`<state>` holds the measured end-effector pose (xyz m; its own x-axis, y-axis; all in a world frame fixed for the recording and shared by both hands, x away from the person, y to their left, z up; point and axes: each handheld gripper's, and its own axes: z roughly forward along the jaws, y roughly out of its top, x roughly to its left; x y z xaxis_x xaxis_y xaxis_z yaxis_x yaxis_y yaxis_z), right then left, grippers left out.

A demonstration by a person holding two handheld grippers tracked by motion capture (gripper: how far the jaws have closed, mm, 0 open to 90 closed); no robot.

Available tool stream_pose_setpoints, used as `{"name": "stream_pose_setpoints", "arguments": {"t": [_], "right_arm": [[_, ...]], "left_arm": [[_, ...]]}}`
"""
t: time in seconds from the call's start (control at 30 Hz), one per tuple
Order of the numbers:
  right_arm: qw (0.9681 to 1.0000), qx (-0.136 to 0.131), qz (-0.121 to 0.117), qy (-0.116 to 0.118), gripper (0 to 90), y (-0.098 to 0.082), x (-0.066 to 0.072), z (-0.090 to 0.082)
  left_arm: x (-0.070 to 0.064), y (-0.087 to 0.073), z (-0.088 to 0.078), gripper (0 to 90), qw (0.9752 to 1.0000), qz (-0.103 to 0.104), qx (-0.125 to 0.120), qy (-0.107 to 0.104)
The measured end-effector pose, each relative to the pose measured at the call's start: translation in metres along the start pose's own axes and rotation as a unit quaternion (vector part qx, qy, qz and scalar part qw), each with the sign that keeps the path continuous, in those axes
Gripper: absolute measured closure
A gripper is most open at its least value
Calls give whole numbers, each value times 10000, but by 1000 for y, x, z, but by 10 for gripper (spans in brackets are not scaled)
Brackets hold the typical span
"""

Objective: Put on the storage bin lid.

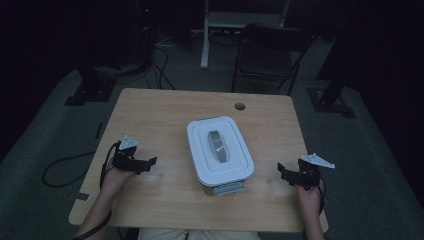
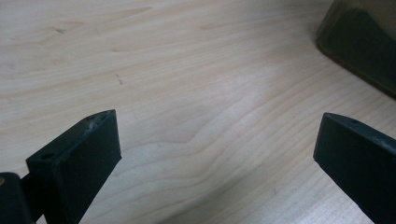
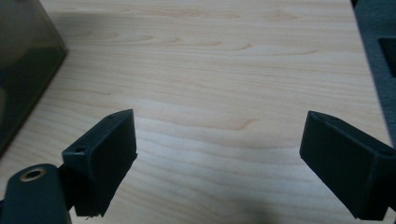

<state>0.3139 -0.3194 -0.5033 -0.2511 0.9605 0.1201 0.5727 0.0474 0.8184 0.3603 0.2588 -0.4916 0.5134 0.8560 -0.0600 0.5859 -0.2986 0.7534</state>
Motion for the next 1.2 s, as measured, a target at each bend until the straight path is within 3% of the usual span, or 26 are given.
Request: {"name": "stream_pose_setpoints", "arguments": {"t": [0.2, 0.23, 0.3, 0.33, 0.5, 0.6, 0.67, 0.8, 0.9, 0.97, 1.2], "right_arm": [[9998, 79, -49, 188, 107, -6, 9, 4], [9993, 117, -200, 301, 107, -6, 17, 8], [9987, 139, -283, 394, 107, -5, 25, 13], [9981, 134, -329, 502, 107, -4, 30, 15], [9945, 196, -565, 859, 107, 2, 52, 25], [9924, 236, -696, 989, 107, 4, 61, 29], [9900, 214, -714, 1200, 107, 4, 64, 30], [9865, 242, -724, 1451, 107, 4, 69, 31], [9798, 272, -800, 1813, 116, 1, 78, 33], [9804, 257, -895, 1737, 124, 0, 82, 33], [9775, 262, -859, 1908, 125, -2, 85, 33]], "left_arm": [[-11, 1, 14, 14, 9998, 110, 118, -102], [-16, 4, 19, 14, 9997, 142, 124, -133], [-22, 8, 25, 14, 9996, 185, 122, -179], [-22, 8, 25, 14, 9996, 185, 122, -179], [-47, 29, 44, 14, 9984, 423, 125, -348], [-59, 38, 53, 14, 9976, 505, 110, -453], [-64, 43, 58, 14, 9973, 548, 104, -474], [-67, 48, 63, 14, 9970, 542, 97, -541], [-73, 59, 70, 13, 9964, 604, 97, -586], [-74, 62, 72, 14, 9962, 678, 144, -526], [-71, 66, 77, 14, 9959, 758, 257, -426]]}}
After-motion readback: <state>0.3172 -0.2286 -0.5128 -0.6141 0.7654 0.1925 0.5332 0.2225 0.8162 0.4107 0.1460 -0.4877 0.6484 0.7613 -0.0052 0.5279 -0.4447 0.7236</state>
